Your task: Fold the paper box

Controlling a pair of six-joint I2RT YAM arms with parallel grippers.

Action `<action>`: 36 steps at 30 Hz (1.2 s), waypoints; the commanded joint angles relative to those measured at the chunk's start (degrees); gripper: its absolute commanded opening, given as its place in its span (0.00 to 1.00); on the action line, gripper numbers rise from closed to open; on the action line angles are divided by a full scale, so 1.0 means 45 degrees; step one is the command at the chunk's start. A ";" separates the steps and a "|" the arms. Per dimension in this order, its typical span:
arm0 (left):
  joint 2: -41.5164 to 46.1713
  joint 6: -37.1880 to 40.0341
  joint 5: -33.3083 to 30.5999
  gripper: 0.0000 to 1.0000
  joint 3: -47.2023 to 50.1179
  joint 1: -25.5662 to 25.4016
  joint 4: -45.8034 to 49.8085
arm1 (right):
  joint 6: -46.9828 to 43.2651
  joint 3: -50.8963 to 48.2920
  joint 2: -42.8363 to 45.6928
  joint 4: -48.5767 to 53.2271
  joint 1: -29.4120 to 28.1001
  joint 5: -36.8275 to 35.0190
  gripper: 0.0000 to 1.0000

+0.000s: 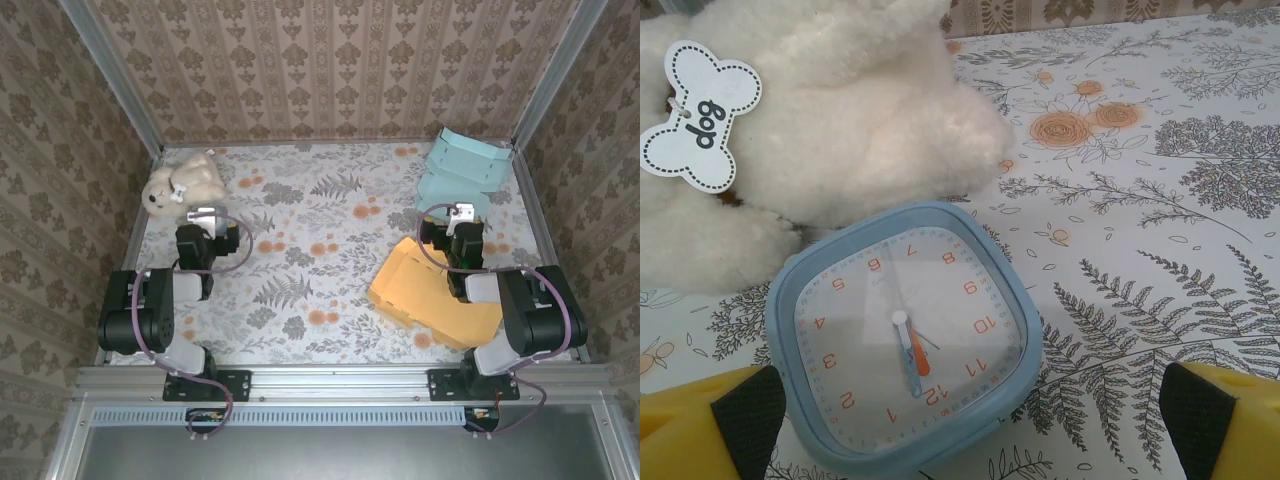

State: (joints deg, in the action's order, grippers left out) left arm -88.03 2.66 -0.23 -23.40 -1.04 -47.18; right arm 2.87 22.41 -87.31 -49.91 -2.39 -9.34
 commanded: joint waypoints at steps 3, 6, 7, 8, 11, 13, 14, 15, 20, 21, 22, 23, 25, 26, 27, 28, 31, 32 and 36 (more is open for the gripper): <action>-0.0010 0.0115 -0.0105 1.00 0.0014 -0.0018 -0.0390 | -0.0209 0.0164 -0.0080 0.0113 0.0134 0.0631 1.00; -0.0022 0.0113 -0.0105 1.00 0.0018 -0.0009 -0.0395 | -0.0195 0.0161 -0.0074 0.0115 0.0141 0.0651 1.00; -0.0011 0.0108 -0.0098 1.00 0.0006 -0.0004 -0.0390 | -0.0190 0.0161 -0.0079 0.0117 0.0160 0.0670 1.00; -0.0025 0.0095 -0.0088 1.00 0.0004 0.0004 -0.0376 | -0.0189 0.0175 -0.0074 0.0115 0.0161 0.0689 1.00; -0.0032 0.0069 -0.0066 1.00 0.0001 0.0022 -0.0367 | -0.0180 0.0180 -0.0075 0.0117 0.0180 0.0711 1.00; -0.0027 0.0074 -0.0036 1.00 0.0002 0.0034 -0.0373 | -0.0187 0.0178 -0.0072 0.0115 0.0180 0.0729 1.00; -0.0026 0.0074 -0.0028 1.00 0.0005 0.0028 -0.0375 | -0.0189 0.0176 -0.0086 0.0117 0.0171 0.0729 1.00; -0.0013 0.0064 -0.0027 1.00 0.0003 0.0042 -0.0375 | -0.0189 0.0175 -0.0099 0.0137 0.0175 0.0729 1.00; -0.0027 0.0054 -0.0008 1.00 -0.0025 0.0036 -0.0370 | -0.0170 0.0175 -0.0090 0.0134 0.0200 0.0767 1.00; -0.0025 0.0054 -0.0008 1.00 -0.0015 0.0045 -0.0358 | -0.0170 0.0185 -0.0071 0.0134 0.0200 0.0768 1.00; -0.0025 0.0054 0.0002 1.00 0.0002 0.0059 -0.0363 | -0.0170 0.0175 -0.0071 0.0115 0.0200 0.0775 1.00; -0.0021 0.0054 -0.0007 1.00 0.0003 0.0056 -0.0373 | -0.0169 0.0181 -0.0069 0.0130 0.0219 0.0787 1.00; -0.0027 0.0035 0.0031 1.00 0.0014 0.0070 -0.0361 | -0.0151 0.0175 -0.0071 0.0134 0.0219 0.0787 1.00; -0.0017 0.0040 0.0050 1.00 -0.0007 0.0074 -0.0352 | -0.0141 0.0186 -0.0071 0.0135 0.0232 0.0805 1.00; -0.0016 0.0035 0.0051 1.00 0.0003 0.0075 -0.0361 | -0.0141 0.0197 -0.0081 0.0152 0.0237 0.0833 1.00; -0.0012 0.0035 0.0051 1.00 0.0002 0.0082 -0.0365 | -0.0140 0.0195 -0.0085 0.0154 0.0257 0.0860 1.00; -0.0021 -0.0016 0.0376 1.00 0.0004 0.0199 -0.0349 | -0.0133 0.0220 -0.0108 0.0173 0.0258 0.0863 1.00; -0.0013 -0.0032 0.0571 1.00 -0.0005 0.0264 -0.0368 | -0.0121 0.0215 -0.0103 0.0190 0.0258 0.0865 1.00; -0.0023 -0.0024 0.0676 1.00 0.0005 0.0322 -0.0393 | -0.0115 0.0238 -0.0102 0.0213 0.0293 0.0945 1.00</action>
State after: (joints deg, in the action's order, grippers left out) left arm -88.03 2.63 1.08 -23.40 0.10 -47.18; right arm 2.72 22.41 -87.31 -49.50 -1.41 -6.61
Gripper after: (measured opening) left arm 0.999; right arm 0.999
